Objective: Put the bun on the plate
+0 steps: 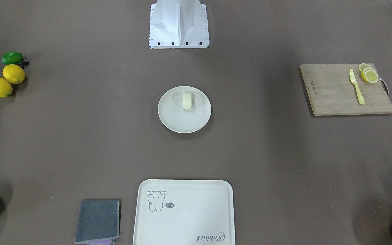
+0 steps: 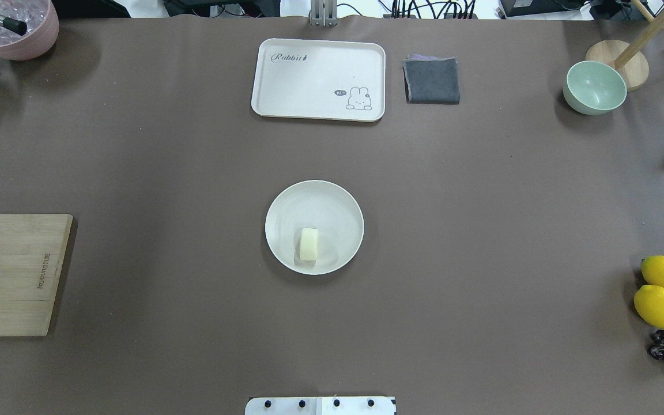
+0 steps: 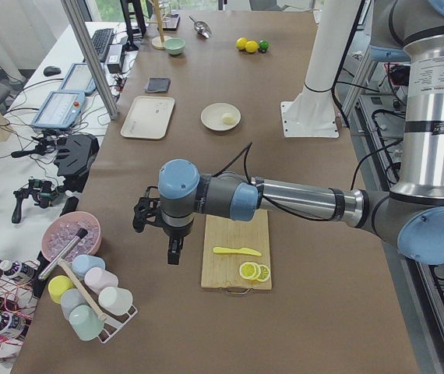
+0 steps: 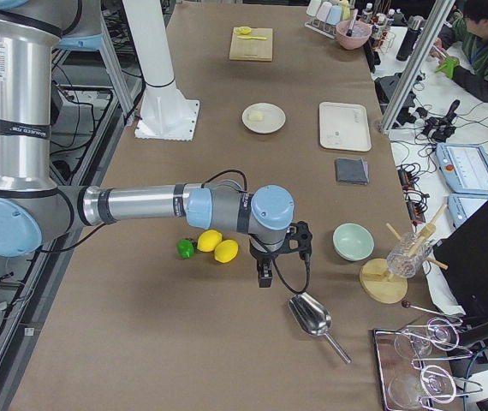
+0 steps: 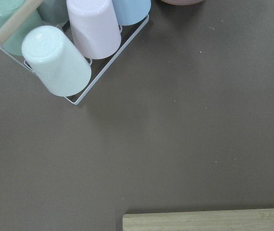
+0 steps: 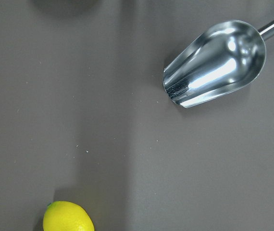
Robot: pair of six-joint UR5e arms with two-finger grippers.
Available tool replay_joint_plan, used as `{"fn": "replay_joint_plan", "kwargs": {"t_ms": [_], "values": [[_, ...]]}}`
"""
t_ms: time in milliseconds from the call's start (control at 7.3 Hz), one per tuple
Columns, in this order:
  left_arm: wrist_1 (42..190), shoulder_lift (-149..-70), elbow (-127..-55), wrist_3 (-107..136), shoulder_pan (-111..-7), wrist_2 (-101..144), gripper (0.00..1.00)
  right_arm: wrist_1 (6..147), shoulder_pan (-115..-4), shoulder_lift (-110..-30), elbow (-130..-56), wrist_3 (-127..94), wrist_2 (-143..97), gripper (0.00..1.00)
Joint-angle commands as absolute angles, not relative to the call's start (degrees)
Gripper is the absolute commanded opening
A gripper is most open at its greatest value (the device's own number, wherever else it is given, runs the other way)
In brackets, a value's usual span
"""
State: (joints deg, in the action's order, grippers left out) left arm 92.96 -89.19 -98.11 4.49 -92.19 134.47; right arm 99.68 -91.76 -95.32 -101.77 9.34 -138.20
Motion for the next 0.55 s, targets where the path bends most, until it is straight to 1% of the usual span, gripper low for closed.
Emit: {"fn": "replay_joint_plan", "kwargs": {"t_ms": [0, 411], "values": [[92.90, -88.86, -97.91, 4.75, -92.20, 134.47, 0.98, 99.58, -91.76, -95.27, -101.95, 9.40, -138.43, 1.00], [92.90, -88.86, -97.74, 4.83, -92.11, 134.38, 0.98, 99.58, -91.76, -95.27, -102.22, 9.40, -138.43, 1.00]]}}
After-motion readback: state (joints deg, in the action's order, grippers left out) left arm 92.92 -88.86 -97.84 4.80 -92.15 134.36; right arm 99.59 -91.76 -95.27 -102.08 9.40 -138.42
